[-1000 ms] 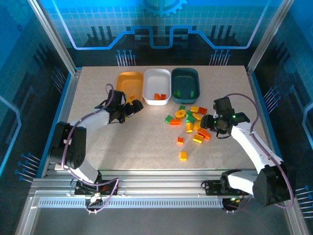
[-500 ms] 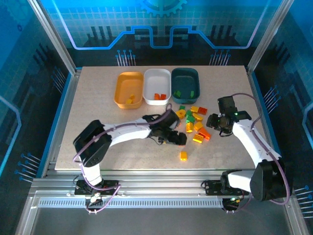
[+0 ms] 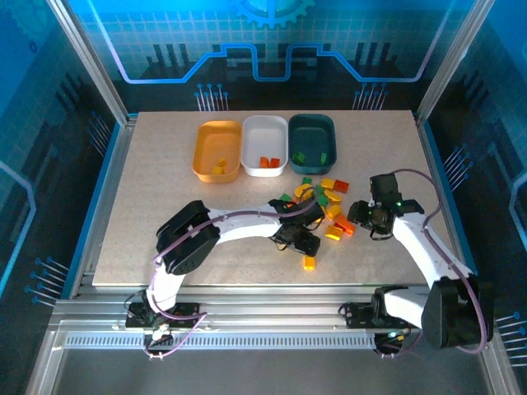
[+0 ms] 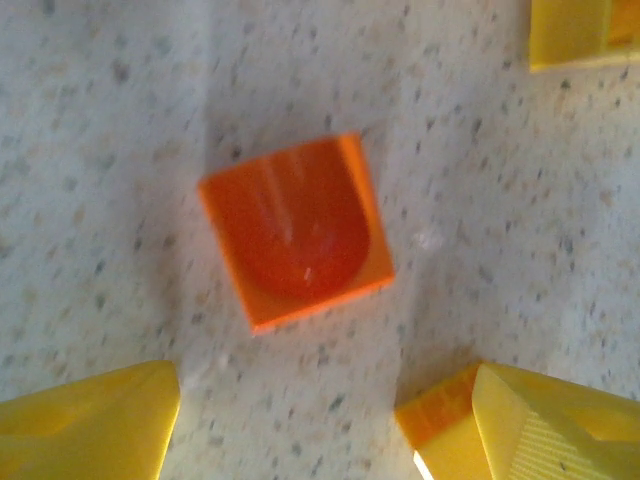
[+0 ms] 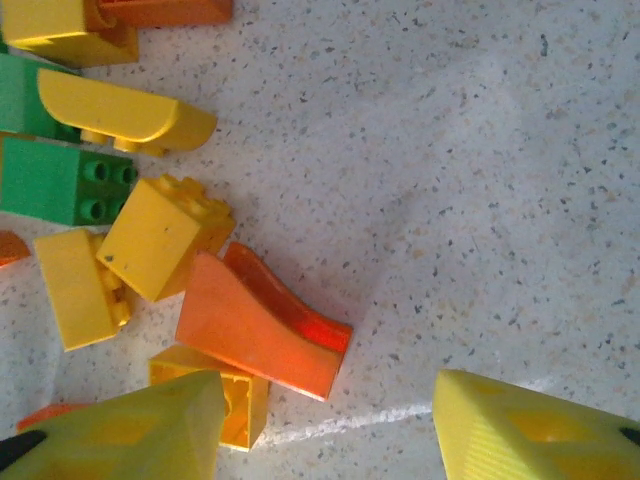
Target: Sort the legos into containers by color
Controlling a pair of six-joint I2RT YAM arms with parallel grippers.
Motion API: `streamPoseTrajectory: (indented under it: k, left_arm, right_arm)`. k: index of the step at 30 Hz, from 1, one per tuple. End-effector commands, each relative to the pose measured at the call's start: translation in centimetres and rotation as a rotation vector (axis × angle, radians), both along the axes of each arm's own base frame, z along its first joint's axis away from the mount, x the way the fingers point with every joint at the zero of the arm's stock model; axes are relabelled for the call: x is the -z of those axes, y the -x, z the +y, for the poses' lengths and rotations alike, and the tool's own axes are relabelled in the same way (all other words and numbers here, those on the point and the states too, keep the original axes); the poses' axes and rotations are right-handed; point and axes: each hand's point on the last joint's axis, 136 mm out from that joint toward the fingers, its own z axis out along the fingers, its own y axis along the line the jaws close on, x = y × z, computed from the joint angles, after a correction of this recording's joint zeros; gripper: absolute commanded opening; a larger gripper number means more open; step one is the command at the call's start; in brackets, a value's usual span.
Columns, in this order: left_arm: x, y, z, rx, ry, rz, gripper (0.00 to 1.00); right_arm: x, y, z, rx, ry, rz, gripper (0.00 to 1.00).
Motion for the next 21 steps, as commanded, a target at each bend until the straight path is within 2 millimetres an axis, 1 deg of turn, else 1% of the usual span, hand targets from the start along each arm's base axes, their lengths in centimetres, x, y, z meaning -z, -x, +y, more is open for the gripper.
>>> streamPoseTrajectory:
  k: [1,3,5,6,10,14,16,17,19,21]
  left_arm:
    - [0.9,-1.2,-0.2,0.030,-0.063,-0.026,0.75]
    - [1.4,-1.5,-0.3,0.020,-0.077,-0.026,0.65]
    - [1.7,-1.9,0.0,0.005,-0.090,-0.043,0.52]
    - [1.8,-2.0,0.1,0.003,-0.093,-0.044,0.49]
    - [1.9,-2.1,0.1,-0.010,-0.086,-0.040,0.37]
    - [1.1,-2.5,0.0,-0.006,-0.076,-0.062,0.34]
    - [0.9,-2.6,0.1,-0.002,-0.076,-0.065,0.34]
    - [0.8,-2.7,0.0,0.001,-0.074,-0.063,0.38]
    - [0.8,-2.8,0.1,0.004,-0.083,-0.065,0.58]
    - [0.7,-2.8,-0.1,0.019,-0.073,-0.062,0.67]
  right_arm:
    - [-0.7,0.5,-0.5,0.022,-0.004,-0.031,0.59]
    - [-1.0,0.7,-0.8,0.024,0.008,-0.040,0.59]
    - [-1.2,0.8,-0.9,0.022,0.011,-0.048,0.59]
    - [-1.1,0.8,-0.8,0.020,0.005,-0.050,0.59]
    - [-0.7,0.3,-0.4,0.010,-0.016,-0.050,0.59]
    - [-0.5,-0.2,0.0,-0.003,-0.030,-0.045,0.59]
    - [-0.5,-0.4,0.1,-0.007,-0.036,-0.051,0.59]
    - [-0.6,-0.4,0.1,-0.009,-0.038,-0.054,0.59]
    - [-0.6,-0.4,0.2,-0.014,-0.038,-0.056,0.59]
    - [-0.6,-0.4,0.2,-0.015,-0.037,-0.059,0.59]
